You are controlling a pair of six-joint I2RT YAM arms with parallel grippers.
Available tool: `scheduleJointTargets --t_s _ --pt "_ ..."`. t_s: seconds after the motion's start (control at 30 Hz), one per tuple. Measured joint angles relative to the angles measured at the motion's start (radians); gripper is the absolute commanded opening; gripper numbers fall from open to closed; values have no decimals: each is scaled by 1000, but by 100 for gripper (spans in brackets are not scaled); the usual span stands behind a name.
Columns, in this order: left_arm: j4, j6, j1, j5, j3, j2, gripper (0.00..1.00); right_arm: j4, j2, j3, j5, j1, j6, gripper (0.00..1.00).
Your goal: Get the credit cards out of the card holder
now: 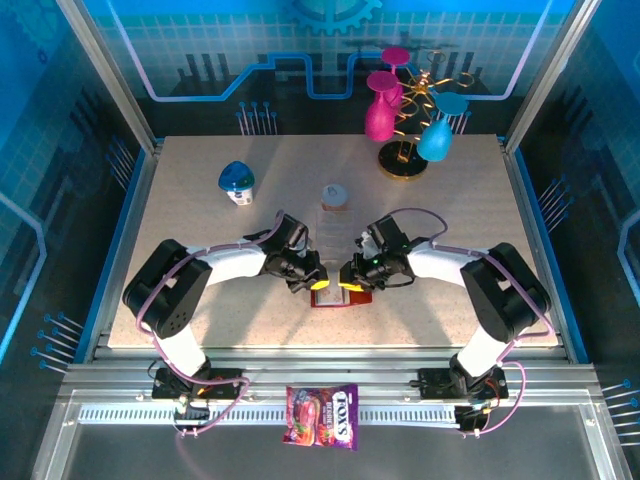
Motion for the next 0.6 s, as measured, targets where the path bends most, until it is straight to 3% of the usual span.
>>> scheduleJointTargets --t_s 0.6 --pt "-45 30 0 -48 0 7 5 14 45 34 -16 13 -2 31"
